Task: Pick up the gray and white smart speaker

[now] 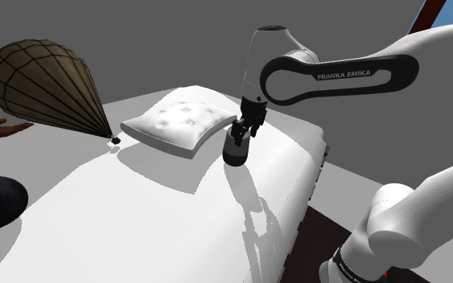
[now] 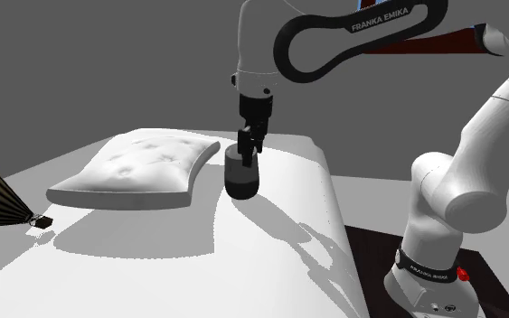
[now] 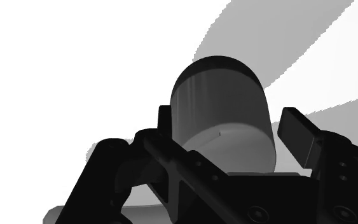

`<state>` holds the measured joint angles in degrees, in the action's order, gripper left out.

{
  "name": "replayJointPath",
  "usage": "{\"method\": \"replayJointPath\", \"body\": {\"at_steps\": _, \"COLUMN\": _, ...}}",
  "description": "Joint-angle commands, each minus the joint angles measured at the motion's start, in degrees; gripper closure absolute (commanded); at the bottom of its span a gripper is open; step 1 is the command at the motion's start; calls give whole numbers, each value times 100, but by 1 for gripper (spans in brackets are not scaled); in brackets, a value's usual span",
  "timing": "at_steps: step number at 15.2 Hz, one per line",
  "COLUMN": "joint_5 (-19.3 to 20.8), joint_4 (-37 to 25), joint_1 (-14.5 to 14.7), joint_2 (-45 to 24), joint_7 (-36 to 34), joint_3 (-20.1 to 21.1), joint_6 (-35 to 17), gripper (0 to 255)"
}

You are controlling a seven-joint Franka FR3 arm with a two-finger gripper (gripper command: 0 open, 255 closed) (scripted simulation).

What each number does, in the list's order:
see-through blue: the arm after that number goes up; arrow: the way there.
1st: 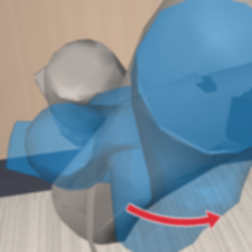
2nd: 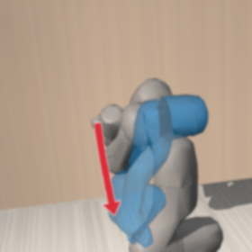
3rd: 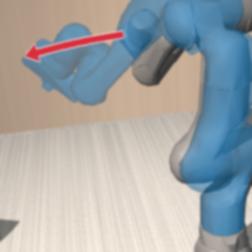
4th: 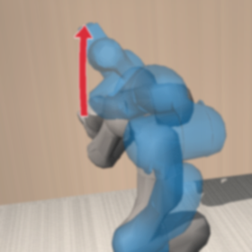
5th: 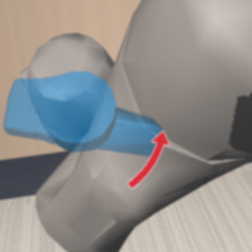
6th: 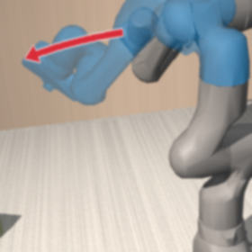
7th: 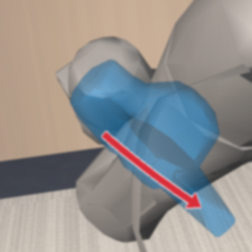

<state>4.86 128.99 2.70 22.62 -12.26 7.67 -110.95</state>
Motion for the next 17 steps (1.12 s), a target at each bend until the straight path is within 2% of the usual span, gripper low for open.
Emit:
{"method": "replayJointPath", "body": {"at_steps": 1, "joint_5": -3, "joint_4": -63, "joint_1": -1, "joint_2": -4, "joint_7": 8, "joint_3": -1, "joint_6": 83, "gripper": 255}}
{"method": "replayJointPath", "body": {"at_steps": 15, "joint_5": -19, "joint_4": -1171, "joint_1": -14, "joint_2": -39, "joint_7": 122, "joint_3": -15, "joint_6": 1150, "gripper": 255}}
{"method": "replayJointPath", "body": {"at_steps": 17, "joint_5": -19, "joint_4": -1184, "joint_1": -14, "joint_2": -40, "joint_7": 123, "joint_3": -15, "joint_6": 1162, "gripper": 255}}
